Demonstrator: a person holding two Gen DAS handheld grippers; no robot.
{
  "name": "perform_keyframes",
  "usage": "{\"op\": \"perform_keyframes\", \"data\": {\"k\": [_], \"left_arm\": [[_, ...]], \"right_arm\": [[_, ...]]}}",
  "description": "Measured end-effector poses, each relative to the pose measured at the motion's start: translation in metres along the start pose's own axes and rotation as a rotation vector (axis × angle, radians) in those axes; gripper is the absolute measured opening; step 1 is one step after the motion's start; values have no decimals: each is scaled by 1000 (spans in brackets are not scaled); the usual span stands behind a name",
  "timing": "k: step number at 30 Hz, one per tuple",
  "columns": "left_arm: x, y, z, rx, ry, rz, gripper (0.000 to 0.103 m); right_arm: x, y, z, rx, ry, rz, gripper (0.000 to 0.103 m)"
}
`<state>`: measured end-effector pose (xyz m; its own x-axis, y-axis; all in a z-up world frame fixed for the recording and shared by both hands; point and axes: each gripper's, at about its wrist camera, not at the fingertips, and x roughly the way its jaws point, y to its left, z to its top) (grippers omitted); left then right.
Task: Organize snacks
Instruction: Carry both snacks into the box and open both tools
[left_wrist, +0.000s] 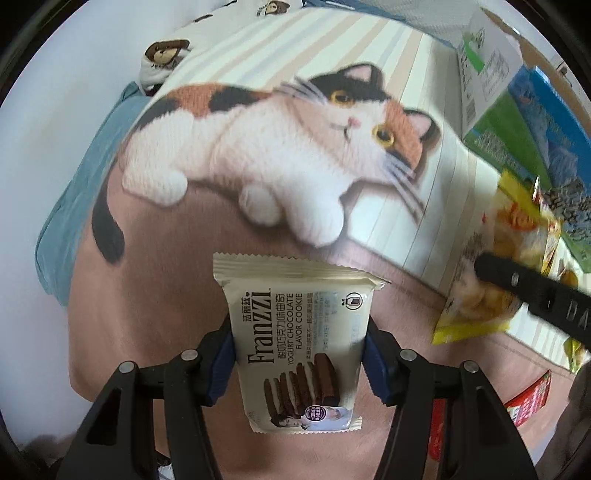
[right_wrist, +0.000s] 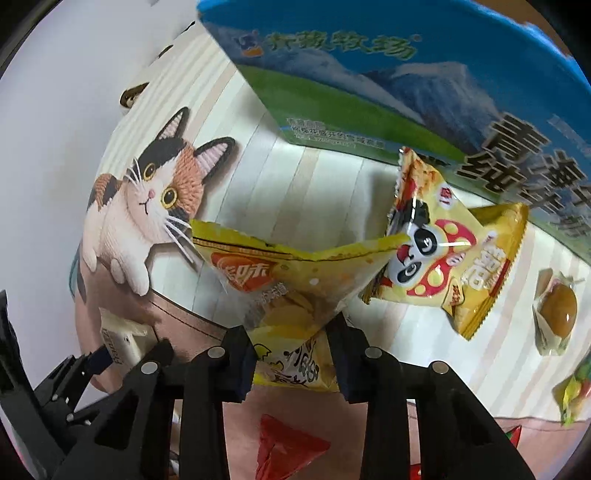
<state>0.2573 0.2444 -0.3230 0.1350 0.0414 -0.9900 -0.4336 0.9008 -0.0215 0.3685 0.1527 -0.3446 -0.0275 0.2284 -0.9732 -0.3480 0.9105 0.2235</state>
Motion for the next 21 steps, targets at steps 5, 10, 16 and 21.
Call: {"op": "perform_keyframes", "data": {"k": [5,10,16,21], "left_arm": [[-24,-11,13,23,-43,-31,57],[-73,-33,22,76,-113,-111,57],[-148,-81,59,182,-195,-254,57],[-188,-137,93,303,-223,-302,57]], "right_arm": [[-26,-19,-11,84,3,100,35],[-76,-44,-21,137,-47,196,35],[-166,-73,-41,181,-155,269,35],[-226,-94,-23,207,-230,289,35]]}}
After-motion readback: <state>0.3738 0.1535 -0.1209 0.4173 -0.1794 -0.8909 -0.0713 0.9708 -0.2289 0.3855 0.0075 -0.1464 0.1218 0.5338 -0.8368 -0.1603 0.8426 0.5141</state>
